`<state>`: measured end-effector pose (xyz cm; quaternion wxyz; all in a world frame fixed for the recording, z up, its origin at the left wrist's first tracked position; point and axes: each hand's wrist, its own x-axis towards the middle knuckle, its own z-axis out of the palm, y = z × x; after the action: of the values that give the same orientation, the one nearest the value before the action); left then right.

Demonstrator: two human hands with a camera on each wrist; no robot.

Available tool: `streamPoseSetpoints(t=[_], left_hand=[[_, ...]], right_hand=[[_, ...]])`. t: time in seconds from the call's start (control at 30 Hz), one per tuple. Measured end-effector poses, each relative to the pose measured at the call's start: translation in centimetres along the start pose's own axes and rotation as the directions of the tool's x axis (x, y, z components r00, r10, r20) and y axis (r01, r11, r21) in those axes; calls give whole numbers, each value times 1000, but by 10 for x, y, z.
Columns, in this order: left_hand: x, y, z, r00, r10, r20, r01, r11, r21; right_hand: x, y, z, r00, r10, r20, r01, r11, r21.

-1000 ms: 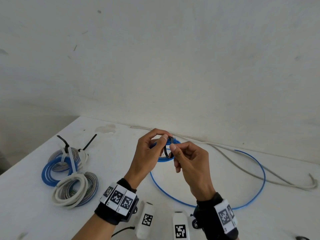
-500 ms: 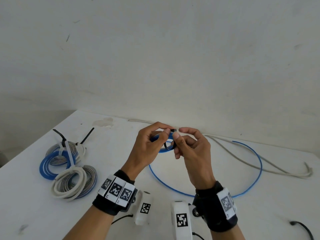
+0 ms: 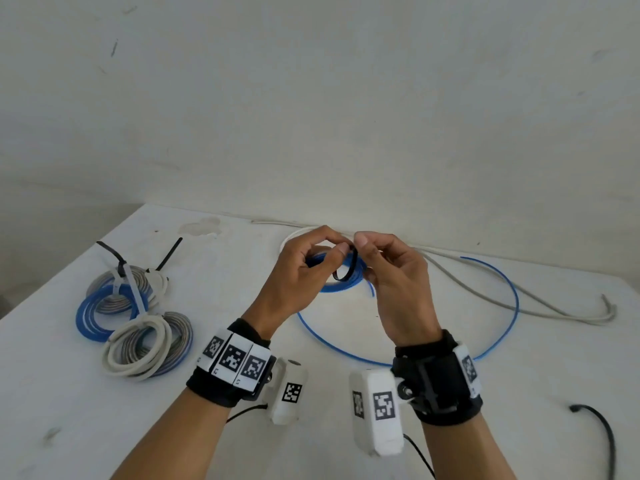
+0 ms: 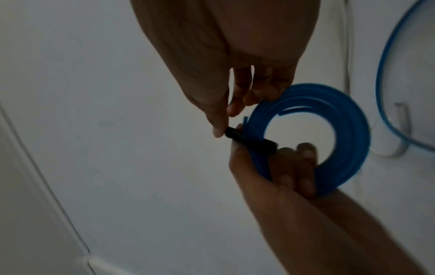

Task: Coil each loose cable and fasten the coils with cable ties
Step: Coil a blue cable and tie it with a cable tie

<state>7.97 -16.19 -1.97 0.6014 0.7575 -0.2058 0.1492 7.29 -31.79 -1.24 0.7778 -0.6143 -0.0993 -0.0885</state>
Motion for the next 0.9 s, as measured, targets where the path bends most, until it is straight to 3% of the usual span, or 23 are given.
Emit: streamPoseSetpoints(t=[0.1, 0.23, 0.37, 0.43, 0.53, 0.63, 0.9], left_hand=[[-3, 6, 4, 989, -23, 144, 30, 998, -52], [-7, 10, 17, 971, -104, 217, 134, 983, -124], [-6, 11, 16, 974, -166, 153, 197, 958, -211], [-6, 12, 14, 973, -181, 141, 209, 951, -226], [-6, 16, 16, 967, -189, 173, 227, 944, -240], [-7, 18, 21, 960, -195, 200, 239, 945, -225], [-9, 17, 29, 952, -249, 178, 293, 911, -291]], right_hand=[[8, -6, -15, 990, 94, -103, -81, 990, 118], [12, -5, -28, 973, 67, -220, -46, 994, 98], [8, -8, -24, 986, 154, 69, -152, 988, -24], [6, -10, -20, 993, 88, 80, -79, 991, -110], [7, -9, -19, 996, -73, -50, 61, 975, -214], [8, -5, -19, 985, -120, -121, 92, 973, -213], [8, -3, -17, 965, -211, -154, 163, 948, -274]])
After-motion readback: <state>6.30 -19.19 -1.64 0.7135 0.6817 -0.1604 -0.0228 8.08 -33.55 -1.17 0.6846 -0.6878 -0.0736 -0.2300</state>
